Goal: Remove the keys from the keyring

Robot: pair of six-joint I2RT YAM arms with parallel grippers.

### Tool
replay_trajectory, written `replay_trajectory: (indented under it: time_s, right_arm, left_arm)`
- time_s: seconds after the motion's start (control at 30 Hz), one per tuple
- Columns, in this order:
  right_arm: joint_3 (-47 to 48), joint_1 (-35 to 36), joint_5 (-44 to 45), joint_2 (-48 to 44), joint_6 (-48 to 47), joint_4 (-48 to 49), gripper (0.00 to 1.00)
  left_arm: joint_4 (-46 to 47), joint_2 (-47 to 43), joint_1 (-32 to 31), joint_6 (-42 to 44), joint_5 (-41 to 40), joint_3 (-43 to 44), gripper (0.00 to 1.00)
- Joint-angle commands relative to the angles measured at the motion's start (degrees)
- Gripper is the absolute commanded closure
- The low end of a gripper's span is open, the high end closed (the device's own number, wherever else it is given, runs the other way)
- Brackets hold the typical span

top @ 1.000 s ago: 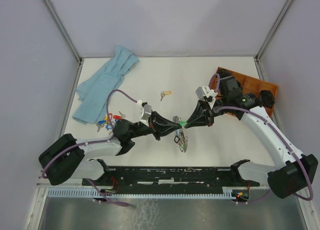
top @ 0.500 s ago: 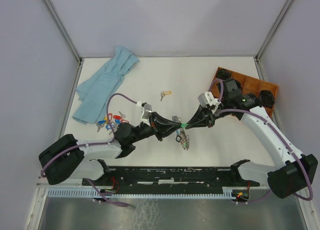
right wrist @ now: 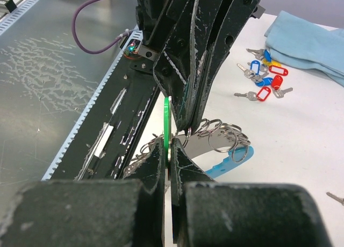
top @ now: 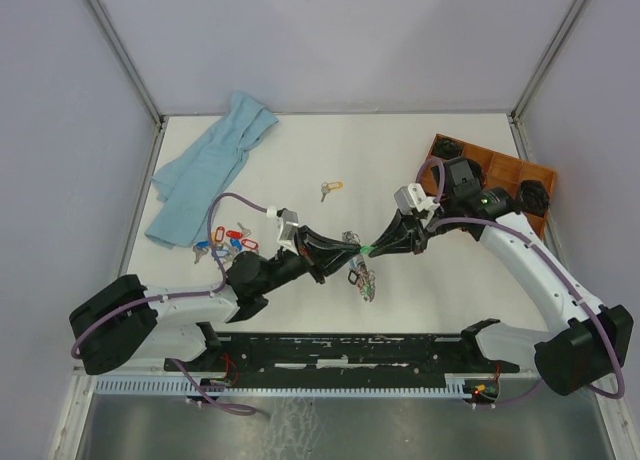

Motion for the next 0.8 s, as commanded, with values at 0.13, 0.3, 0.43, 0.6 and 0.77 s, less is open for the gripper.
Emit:
replay_trajectory:
  time_s: [0.13, 0.3, 0.43, 0.6, 0.77]
  right_arm:
    - [-1.4, -0.1, -0.9, 0.0, 6.4, 4.2, 0.99]
    - [-1.5, -0.2, 0.1, 0.0, 12.0, 7.7, 0.99]
    - [-1.4, -0.1, 0.7, -0.3, 17.8, 11.5, 0.99]
    - [-0.8, -0.1, 0.9, -0.4, 19.6, 12.0, 0.99]
    - [0.1, -0.1, 3.7, -0.6, 25.3, 14.6, 0.99]
  left_arm:
    - [6.1, -1.8, -1.0, 2.4, -6.9, 0.5, 0.97]
    - [4.9, -2.1, -2.1, 4.3, -8.7, 0.3, 0.97]
    - [5.2, -2.0, -2.4, 5.0, -10.6, -0.6, 0.97]
    - [8.4, -1.2, -2.6, 4.5, -12.9, -1.8, 0.97]
    - [10.3, 0.8, -2.6, 4.8, -10.9, -1.8, 0.97]
